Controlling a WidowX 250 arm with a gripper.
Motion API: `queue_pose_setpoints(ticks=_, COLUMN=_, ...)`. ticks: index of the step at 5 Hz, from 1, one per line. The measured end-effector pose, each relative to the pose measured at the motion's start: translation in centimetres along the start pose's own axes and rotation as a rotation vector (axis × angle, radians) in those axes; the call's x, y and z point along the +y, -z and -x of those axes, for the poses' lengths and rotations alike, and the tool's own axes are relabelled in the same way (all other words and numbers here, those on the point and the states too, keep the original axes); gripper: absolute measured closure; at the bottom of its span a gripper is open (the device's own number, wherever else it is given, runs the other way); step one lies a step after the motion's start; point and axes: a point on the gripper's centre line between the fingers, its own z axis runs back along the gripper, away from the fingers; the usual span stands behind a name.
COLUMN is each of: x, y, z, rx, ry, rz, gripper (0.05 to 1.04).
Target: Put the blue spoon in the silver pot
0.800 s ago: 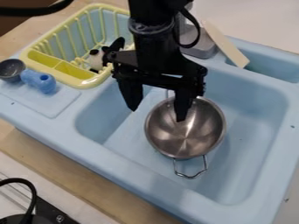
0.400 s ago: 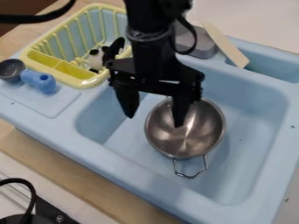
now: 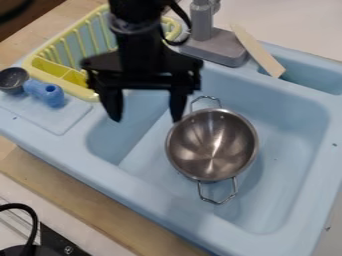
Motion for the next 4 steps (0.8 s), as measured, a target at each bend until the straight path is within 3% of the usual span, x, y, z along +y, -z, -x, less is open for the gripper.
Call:
queue_pose_setpoints(ticks=1, x=2.3, y=-1.7, z=-1.0, rx=-0.036, ry=-0.23, rz=-0.042, gripper=0.091)
queue_pose_setpoints(ticks=2, x=4.6, y=-2.6, z=-2.1, rx=-0.022, ry=-0.433, rz=-0.081, gripper=0.092)
queue_pose_setpoints(ticks=3, x=6.9, y=-2.2, z=-3.4, rx=-0.037, ry=-0.594, rz=-0.034, gripper=0.091)
queue_pose_setpoints(ticks=4, x=8.5, y=-1.0, z=-4.4, rx=-0.059, ry=-0.682, rz=-0.032, gripper=0.091)
